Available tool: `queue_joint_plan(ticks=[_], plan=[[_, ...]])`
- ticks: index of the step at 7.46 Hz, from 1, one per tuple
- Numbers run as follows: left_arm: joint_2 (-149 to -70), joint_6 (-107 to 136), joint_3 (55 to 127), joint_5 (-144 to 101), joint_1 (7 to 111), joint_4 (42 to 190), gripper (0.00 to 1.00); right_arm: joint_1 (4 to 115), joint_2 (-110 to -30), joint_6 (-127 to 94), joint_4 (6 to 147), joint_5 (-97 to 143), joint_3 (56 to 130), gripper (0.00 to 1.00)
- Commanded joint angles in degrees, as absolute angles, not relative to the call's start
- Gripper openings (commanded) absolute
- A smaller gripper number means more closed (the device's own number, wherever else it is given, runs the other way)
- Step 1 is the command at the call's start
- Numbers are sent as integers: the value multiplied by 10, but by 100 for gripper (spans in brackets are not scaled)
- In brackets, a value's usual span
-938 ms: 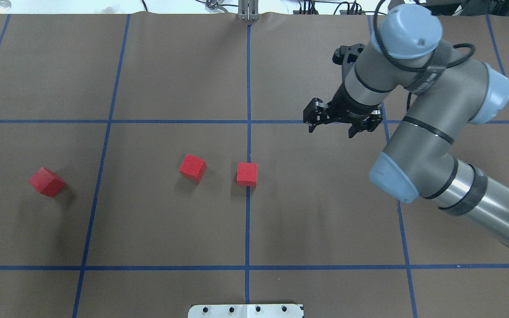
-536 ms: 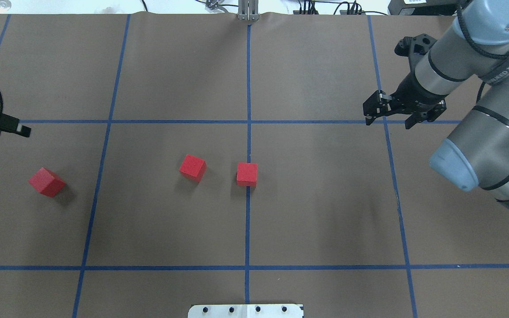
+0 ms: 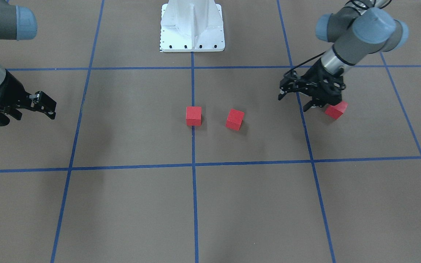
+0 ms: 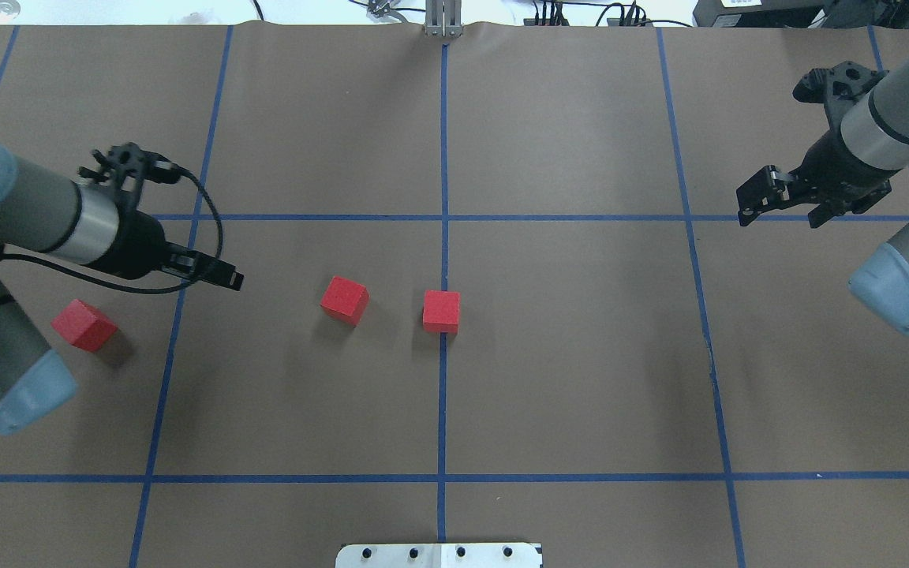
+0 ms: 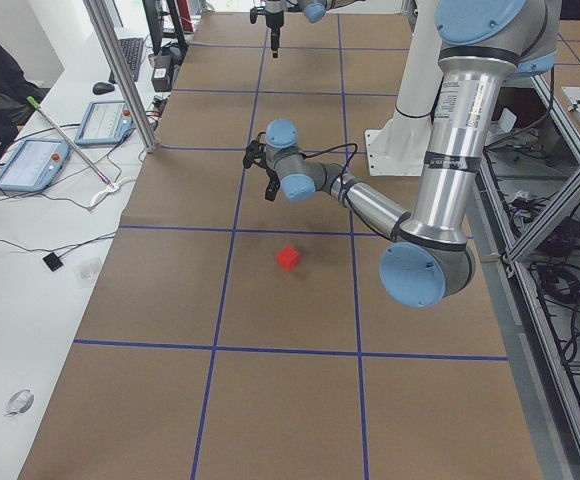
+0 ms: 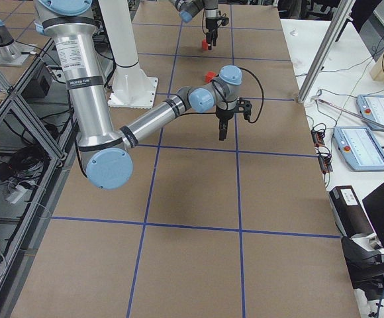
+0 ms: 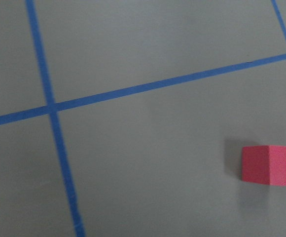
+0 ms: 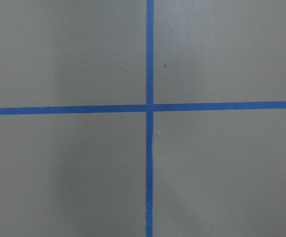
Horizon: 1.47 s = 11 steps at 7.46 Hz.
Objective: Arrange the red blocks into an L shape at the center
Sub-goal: 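Raise the right gripper away while the left gripper reaches toward the middle red cube, then grasp the middle red cube with the left gripper and lift it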
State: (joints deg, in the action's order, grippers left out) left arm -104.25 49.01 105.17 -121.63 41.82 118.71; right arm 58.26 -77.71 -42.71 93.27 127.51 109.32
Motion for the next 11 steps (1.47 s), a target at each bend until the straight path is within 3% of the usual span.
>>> queue_joint_plan(ticks=[1, 5, 11], plan=[[-1147, 456, 1047, -1139, 344, 1043, 99, 586, -783, -419, 933, 1278, 1090, 100], [-1215, 433, 957, -1092, 322, 1037, 99, 584, -791, -416, 926, 1276, 1085, 100], [-1237, 432, 913, -1089, 319, 1038, 99, 584, -791, -416, 925, 1276, 1082, 100]])
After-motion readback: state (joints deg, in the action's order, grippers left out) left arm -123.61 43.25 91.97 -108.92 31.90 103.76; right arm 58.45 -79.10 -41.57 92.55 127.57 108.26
